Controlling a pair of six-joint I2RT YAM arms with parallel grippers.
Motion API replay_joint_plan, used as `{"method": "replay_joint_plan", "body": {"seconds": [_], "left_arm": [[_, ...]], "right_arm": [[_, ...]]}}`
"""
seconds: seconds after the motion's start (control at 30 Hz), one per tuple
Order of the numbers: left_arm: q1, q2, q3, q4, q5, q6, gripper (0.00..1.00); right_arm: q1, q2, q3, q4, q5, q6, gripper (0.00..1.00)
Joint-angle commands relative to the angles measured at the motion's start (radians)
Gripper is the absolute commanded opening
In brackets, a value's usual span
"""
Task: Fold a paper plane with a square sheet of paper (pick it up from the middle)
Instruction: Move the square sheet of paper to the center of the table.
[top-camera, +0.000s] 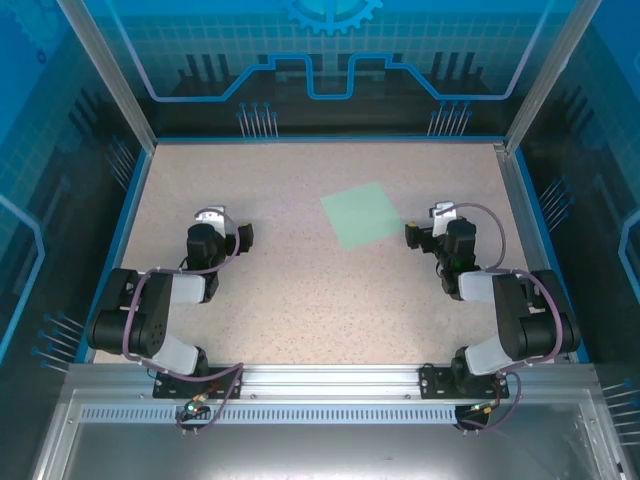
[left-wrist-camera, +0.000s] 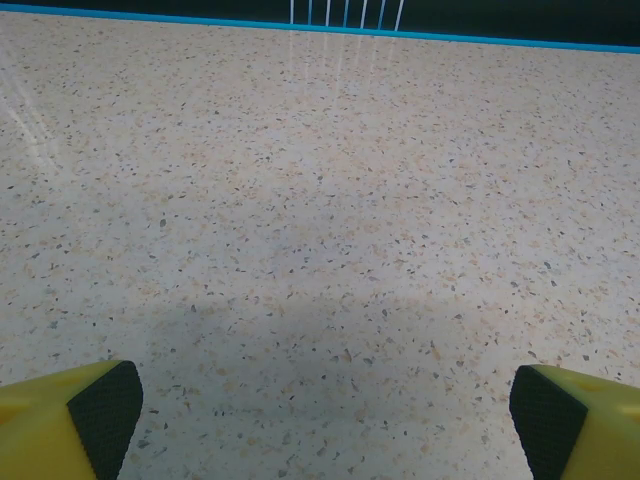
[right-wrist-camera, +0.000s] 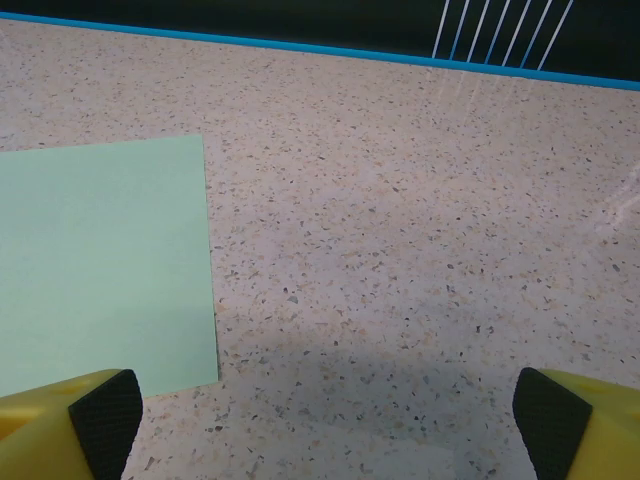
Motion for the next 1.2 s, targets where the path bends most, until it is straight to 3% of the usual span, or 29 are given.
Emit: {"method": "replay_joint_plan", "body": {"seconds": [0.0,0.87,1.0,1.17], "left_arm": [[0.015,0.006,0.024,0.006,0.022,0.019,0.98],[0.017,0.005,0.022,0.007,0.029,0.018,0.99],[0.017,-0.033,0.036,-0.048,0.003,0.008,0.99],[0.017,-0.168,0.104,-0.316,-0.04,-0.024,0.99]], "right_arm": [[-0.01,0.009,0.017,-0.001,-0.015,-0.009,0.99],[-0.01,0.009,0.014,0.003,-0.015,-0.009,1.0],[0.004,-0.01,0.014,-0.005,0.077,0.013,0.99],[0.027,-0.163,0.147,-0.372,0.246,0.049,0.99]]}}
